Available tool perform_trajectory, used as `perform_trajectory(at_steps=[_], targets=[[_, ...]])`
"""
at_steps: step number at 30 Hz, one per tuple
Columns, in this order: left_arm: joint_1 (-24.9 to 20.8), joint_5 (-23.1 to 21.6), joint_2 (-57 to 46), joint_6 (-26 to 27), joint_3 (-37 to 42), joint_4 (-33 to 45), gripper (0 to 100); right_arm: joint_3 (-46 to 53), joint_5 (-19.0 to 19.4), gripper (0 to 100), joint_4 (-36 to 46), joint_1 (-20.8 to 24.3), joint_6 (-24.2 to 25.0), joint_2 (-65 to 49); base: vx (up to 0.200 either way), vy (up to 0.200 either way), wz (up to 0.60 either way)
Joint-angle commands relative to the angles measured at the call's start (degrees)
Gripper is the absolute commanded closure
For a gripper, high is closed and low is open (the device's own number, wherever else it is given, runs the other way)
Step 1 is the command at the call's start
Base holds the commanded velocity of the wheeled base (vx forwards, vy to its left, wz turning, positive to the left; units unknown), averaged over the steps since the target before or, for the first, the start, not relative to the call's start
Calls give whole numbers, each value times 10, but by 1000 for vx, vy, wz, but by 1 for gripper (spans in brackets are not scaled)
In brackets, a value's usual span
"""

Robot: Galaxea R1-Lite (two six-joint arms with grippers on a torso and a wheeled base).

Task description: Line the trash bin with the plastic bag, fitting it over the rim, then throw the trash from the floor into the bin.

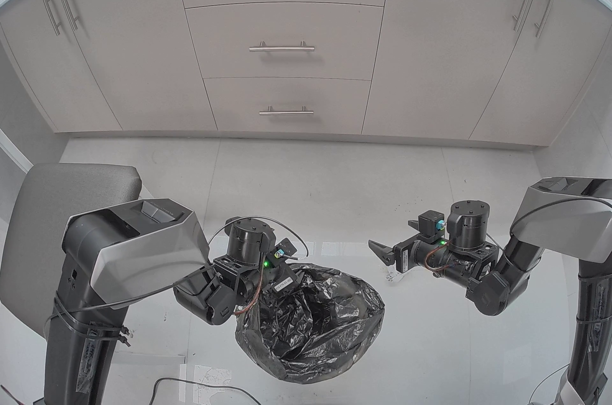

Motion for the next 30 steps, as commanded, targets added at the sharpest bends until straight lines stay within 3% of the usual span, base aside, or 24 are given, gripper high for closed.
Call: perform_trajectory(at_steps=[1, 6, 13, 19, 30], targets=[[-1, -1, -8, 0, 5, 0, 0, 1, 0, 0, 0, 1, 0, 1, 0, 0, 0], [-6, -1, -12, -5, 39, -8, 0, 6, 4, 0, 3, 1, -2, 2, 0, 0, 0], [-26, -20, -37, -67, 86, -9, 0, 12, 20, 0, 21, 19, -3, 28, 0, 0, 0], [-27, -30, -42, -69, 127, -33, 0, 9, 21, 0, 21, 44, 0, 71, 0, 0, 0], [-21, -28, -35, -70, 127, -64, 0, 11, 21, 0, 21, 69, -1, 111, 0, 0, 0]])
